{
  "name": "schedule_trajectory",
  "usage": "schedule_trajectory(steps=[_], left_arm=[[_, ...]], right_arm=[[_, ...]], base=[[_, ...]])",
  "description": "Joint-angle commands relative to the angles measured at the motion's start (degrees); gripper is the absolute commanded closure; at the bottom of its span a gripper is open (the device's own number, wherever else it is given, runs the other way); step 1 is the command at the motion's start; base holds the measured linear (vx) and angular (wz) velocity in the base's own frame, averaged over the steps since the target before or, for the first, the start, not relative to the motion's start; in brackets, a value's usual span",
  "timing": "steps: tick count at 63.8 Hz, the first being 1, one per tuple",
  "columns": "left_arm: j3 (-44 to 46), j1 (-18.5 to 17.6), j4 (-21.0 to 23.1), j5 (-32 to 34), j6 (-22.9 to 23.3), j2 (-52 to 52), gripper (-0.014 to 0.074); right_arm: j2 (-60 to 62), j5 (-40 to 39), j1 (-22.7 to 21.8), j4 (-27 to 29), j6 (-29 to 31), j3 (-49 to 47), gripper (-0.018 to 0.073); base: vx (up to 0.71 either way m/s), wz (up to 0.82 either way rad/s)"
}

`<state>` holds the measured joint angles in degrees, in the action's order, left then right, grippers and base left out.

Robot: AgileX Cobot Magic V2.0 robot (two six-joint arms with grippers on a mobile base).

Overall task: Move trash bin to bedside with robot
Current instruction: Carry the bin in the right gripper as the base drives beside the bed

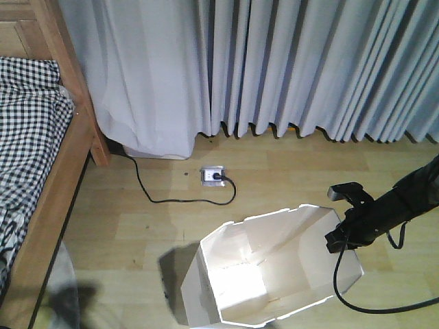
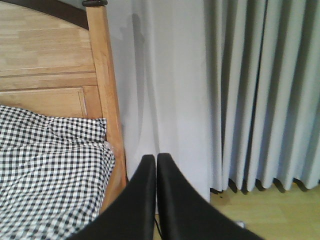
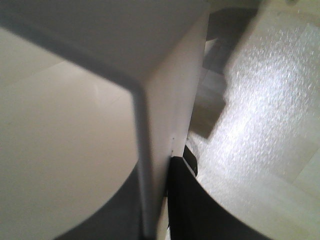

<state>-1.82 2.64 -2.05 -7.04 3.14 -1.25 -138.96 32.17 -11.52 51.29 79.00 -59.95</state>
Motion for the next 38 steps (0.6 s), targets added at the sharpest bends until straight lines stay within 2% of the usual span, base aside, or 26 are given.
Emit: schedule_trajectory(steps=[1, 38], left_arm=[[1.38, 0.02, 0.08, 4.15, 0.25, -0.32, 0.0603], [1.38, 0.02, 0.08, 4.15, 0.25, -0.32, 0.0603]], right_arm=[[4.17, 10.68, -0.23, 3.33, 0.68, -0.54, 0.0564], [4.17, 10.71, -0.23, 3.33, 0.68, -0.54, 0.0564]], base=[[0.24, 0.07], [0.23, 0.02]])
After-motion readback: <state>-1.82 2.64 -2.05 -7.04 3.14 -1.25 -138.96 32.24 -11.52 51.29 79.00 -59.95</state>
